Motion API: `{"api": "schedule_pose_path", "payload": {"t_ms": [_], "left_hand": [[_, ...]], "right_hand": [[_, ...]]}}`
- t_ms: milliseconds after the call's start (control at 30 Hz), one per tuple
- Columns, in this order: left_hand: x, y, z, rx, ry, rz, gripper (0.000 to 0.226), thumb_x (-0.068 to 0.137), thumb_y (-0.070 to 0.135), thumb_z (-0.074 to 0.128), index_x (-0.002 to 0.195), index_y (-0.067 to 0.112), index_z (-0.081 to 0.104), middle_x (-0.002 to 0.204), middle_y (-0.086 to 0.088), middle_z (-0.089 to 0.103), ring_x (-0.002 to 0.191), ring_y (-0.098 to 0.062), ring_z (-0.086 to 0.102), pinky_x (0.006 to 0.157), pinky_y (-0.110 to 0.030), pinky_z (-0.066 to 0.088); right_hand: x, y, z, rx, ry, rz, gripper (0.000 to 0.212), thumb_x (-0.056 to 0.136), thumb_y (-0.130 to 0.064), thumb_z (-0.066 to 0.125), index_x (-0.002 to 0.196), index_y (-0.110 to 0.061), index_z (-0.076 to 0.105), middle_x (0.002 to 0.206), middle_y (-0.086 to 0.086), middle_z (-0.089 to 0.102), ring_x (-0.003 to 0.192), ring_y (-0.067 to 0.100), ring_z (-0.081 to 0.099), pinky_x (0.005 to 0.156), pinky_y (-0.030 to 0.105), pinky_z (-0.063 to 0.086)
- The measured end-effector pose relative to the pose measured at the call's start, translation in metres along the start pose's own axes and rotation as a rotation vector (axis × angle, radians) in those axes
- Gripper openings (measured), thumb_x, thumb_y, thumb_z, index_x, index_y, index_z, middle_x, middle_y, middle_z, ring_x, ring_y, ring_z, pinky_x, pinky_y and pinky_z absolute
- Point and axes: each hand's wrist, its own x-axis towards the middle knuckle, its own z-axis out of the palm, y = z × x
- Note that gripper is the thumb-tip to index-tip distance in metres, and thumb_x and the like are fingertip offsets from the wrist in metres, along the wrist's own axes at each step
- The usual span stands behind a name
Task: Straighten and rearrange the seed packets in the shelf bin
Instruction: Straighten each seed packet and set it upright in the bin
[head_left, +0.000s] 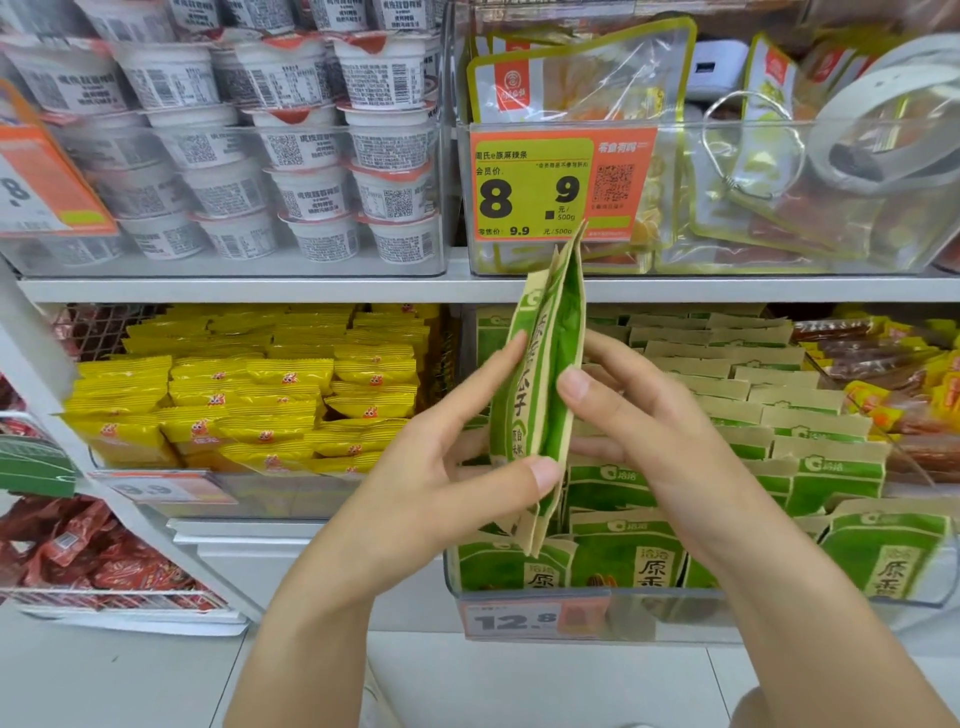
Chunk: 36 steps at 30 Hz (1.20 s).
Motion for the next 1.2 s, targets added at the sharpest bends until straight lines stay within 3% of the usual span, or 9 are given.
{"api": "schedule_pose_path", "payload": {"t_ms": [300,467,600,767,867,967,1100,1167,1200], "left_hand": [[0.003,-0.009,-0.008,-0.143,-0.056,0.003,0.077,0.079,0.019,0.065,0.149,0.024,0.033,0.149,0.012,0.047,0.123,-0.018,0.06,0.089,-0.029,0.053],[0.005,-0.01,-0.007,-0.102,-0.149,-0.014,0.078,0.078,0.022,0.06,0.15,0.025,0.032,0.151,0.008,0.045,0.128,-0.018,0.056,0.095,-0.031,0.051],[0.005,-0.01,-0.004,-0.083,-0.134,-0.046,0.077,0.07,0.029,0.056,0.146,0.031,0.04,0.146,0.007,0.05,0.129,-0.017,0.053,0.097,-0.033,0.048],[0.006,-0.008,0.003,-0.026,-0.026,-0.018,0.05,0.079,0.046,0.057,0.129,0.047,0.053,0.131,0.017,0.06,0.117,-0.008,0.061,0.081,-0.019,0.052],[0.009,-0.008,0.004,-0.016,0.002,-0.041,0.04,0.085,0.037,0.053,0.122,0.055,0.057,0.126,0.021,0.064,0.119,-0.004,0.06,0.09,-0.02,0.052],[0.013,-0.012,0.003,0.024,-0.009,-0.009,0.038,0.086,0.043,0.055,0.119,0.061,0.059,0.128,0.024,0.062,0.122,-0.002,0.057,0.094,-0.024,0.052],[0.013,-0.01,0.004,-0.099,-0.005,-0.108,0.035,0.086,0.042,0.053,0.114,0.059,0.064,0.124,0.018,0.066,0.118,-0.006,0.061,0.094,-0.023,0.052],[0.015,-0.002,0.004,-0.143,0.01,-0.197,0.049,0.08,0.063,0.05,0.121,0.042,0.067,0.127,0.005,0.067,0.118,-0.014,0.063,0.093,-0.028,0.054],[0.018,-0.003,0.0,-0.15,0.025,-0.262,0.078,0.066,0.082,0.046,0.124,0.033,0.068,0.129,-0.003,0.066,0.117,-0.019,0.063,0.092,-0.034,0.055]], "right_hand": [[-0.002,-0.002,0.0,0.027,-0.002,0.017,0.054,0.078,-0.042,0.062,0.131,-0.035,0.053,0.115,-0.009,0.069,0.109,0.007,0.064,0.083,0.026,0.057],[-0.002,-0.002,0.001,0.113,0.154,0.077,0.054,0.071,-0.054,0.061,0.115,-0.023,0.058,0.104,-0.003,0.073,0.097,0.011,0.07,0.072,0.025,0.057],[-0.001,-0.002,0.001,0.109,0.216,0.132,0.057,0.07,-0.06,0.063,0.109,-0.018,0.06,0.107,0.001,0.071,0.097,0.015,0.07,0.08,0.034,0.059],[0.001,0.0,0.002,0.11,0.221,0.167,0.05,0.077,-0.054,0.062,0.109,-0.016,0.06,0.108,-0.002,0.071,0.099,0.016,0.069,0.079,0.032,0.059],[0.002,0.003,0.001,0.098,0.24,0.187,0.043,0.081,-0.048,0.063,0.109,-0.016,0.06,0.11,-0.002,0.07,0.102,0.018,0.068,0.08,0.035,0.059],[0.002,0.003,0.001,0.099,0.255,0.196,0.043,0.082,-0.049,0.063,0.11,-0.017,0.06,0.112,-0.002,0.069,0.104,0.02,0.067,0.082,0.038,0.059],[0.001,0.001,0.002,0.138,0.302,0.187,0.061,0.069,-0.052,0.061,0.122,-0.022,0.054,0.104,-0.007,0.072,0.097,0.013,0.069,0.079,0.031,0.06],[0.0,-0.001,0.002,0.106,0.299,0.166,0.065,0.07,-0.051,0.061,0.129,-0.028,0.046,0.093,-0.019,0.073,0.094,0.003,0.068,0.078,0.025,0.058],[0.0,-0.002,0.001,0.085,0.273,0.163,0.063,0.072,-0.048,0.061,0.13,-0.028,0.047,0.092,-0.02,0.073,0.094,0.0,0.068,0.08,0.024,0.056]]}}
